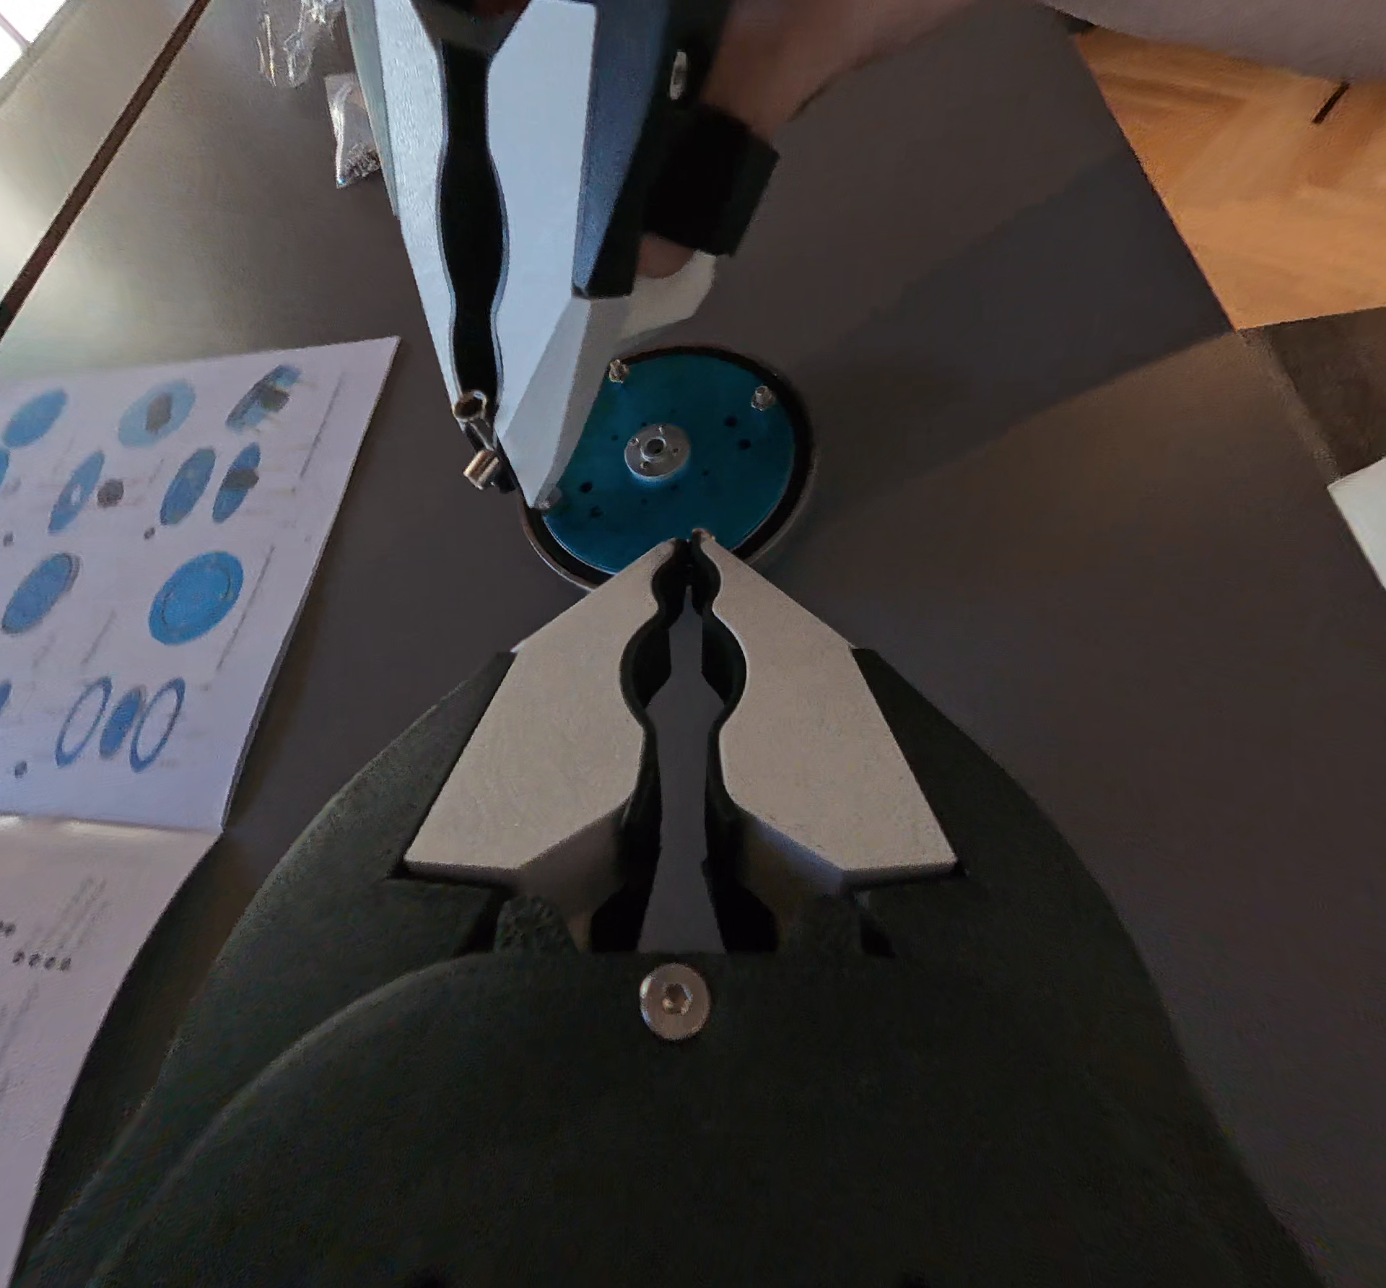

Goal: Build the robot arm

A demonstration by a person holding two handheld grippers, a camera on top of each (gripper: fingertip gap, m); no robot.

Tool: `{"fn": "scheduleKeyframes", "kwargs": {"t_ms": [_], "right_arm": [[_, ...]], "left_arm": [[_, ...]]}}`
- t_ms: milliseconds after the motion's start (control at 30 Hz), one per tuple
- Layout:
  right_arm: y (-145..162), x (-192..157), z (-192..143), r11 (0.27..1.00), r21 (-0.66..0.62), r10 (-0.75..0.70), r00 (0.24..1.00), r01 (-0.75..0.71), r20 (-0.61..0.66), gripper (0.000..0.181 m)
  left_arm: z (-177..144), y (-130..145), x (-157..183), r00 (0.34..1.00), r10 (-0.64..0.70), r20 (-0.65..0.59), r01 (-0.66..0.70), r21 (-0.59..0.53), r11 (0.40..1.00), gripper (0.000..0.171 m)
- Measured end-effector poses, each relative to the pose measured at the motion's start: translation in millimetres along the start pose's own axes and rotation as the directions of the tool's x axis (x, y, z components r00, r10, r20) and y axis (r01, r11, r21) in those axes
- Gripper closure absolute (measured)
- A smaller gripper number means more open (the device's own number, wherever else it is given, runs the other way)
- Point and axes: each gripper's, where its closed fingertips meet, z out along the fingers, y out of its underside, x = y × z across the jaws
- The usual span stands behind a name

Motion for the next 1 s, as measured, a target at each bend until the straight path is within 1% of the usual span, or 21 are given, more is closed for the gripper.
{"fn": "scheduleKeyframes", "kwargs": {"t_ms": [33, 67, 100, 233, 333, 433, 600, 700, 800, 1000], "right_arm": [[0.0, -0.1, 0.1, 1.000, -0.004, -0.005, 1.000, 0.005, -0.001, 0.173], [0.0, -0.3, 0.2, 1.000, -0.006, -0.007, 1.000, 0.007, 0.000, 0.173], [0.0, -0.5, 0.1, 1.000, -0.008, -0.007, 1.000, 0.007, 0.001, 0.173], [0.1, -0.5, 0.0, 1.000, -0.007, -0.007, 1.000, 0.007, 0.009, 0.173], [0.1, -0.6, 0.1, 1.000, -0.007, -0.005, 1.000, 0.005, 0.017, 0.173], [0.1, -0.7, 0.2, 1.000, -0.006, -0.007, 1.000, 0.007, 0.021, 0.173], [-0.7, -1.1, 0.8, 1.000, -0.013, -0.024, 0.999, 0.024, 0.022, 0.173], [-0.7, -0.7, 1.1, 0.999, -0.019, -0.030, 0.999, 0.030, 0.024, 0.173], [-0.8, 1.1, 1.0, 0.999, -0.025, -0.027, 0.999, 0.027, 0.022, 0.174], [1.4, 4.6, -0.8, 1.000, -0.023, -0.013, 0.999, 0.013, 0.034, 0.173]], "left_arm": [[1.3, -1.5, -0.7, 1.000, 0.005, -0.007, -0.005, 0.002, 1.000, 0.171], [2.8, -2.6, 2.5, 0.999, 0.004, -0.039, -0.004, 0.003, 1.000, 0.171], [4.1, -1.1, 3.9, 0.998, 0.009, -0.058, -0.009, -0.013, 1.000, 0.171], [2.5, -2.6, 3.6, 0.996, 0.019, -0.082, -0.022, -0.029, 0.999, 0.171], [4.3, -1.9, 5.4, 0.994, -0.005, -0.105, 0.003, -0.026, 1.000, 0.171], [4.6, 2.3, 3.7, 0.995, -0.008, -0.098, 0.002, -0.052, 0.999, 0.168], [9.1, -0.3, 6.4, 0.997, 0.025, -0.076, -0.027, -0.029, 0.999, 0.169], [16.5, -5.6, 7.7, 0.998, 0.003, -0.066, -0.005, -0.024, 1.000, 0.169], [28.3, -12.9, 5.9, 1.000, 0.019, -0.018, -0.020, -0.036, 0.999, 0.169], [54.1, -26.5, -7.9, 0.984, 0.097, 0.151, -0.089, -0.056, 0.994, 0.171]]}}
